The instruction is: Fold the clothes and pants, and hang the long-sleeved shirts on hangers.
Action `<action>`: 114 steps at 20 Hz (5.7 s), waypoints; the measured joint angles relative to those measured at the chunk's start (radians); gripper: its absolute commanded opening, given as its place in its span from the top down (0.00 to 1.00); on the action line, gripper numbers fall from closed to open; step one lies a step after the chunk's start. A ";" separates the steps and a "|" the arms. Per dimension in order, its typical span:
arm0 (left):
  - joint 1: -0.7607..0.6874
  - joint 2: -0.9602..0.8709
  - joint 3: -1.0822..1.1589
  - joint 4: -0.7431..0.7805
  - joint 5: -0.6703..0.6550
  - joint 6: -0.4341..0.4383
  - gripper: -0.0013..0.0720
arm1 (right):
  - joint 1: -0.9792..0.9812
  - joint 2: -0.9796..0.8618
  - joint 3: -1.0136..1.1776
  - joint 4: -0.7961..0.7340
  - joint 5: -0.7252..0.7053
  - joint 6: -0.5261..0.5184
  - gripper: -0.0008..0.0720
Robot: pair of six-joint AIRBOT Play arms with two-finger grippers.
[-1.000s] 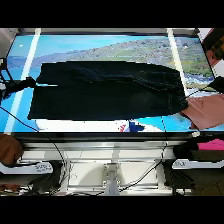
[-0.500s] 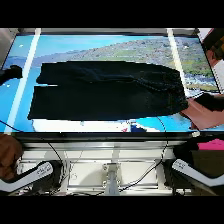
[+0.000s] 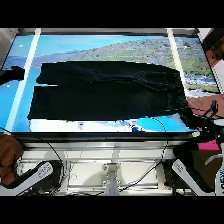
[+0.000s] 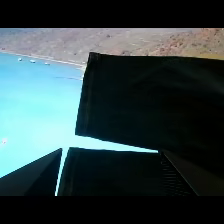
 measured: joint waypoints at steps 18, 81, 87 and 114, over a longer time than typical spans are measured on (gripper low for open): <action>0.000 0.002 0.000 -0.005 0.014 -0.038 0.07 | 0.235 -0.133 -0.046 0.159 -0.441 0.180 0.55; 0.123 0.040 -0.662 0.152 0.253 -0.834 0.51 | 0.272 -0.134 0.021 0.169 -0.643 0.163 0.95; 0.076 0.093 -0.662 0.106 0.248 -0.838 0.95 | 0.272 -0.133 0.022 0.169 -0.642 0.163 0.95; -0.178 -0.309 0.027 -0.027 0.652 -0.835 0.95 | 0.444 -0.431 0.587 0.161 -0.752 0.301 0.96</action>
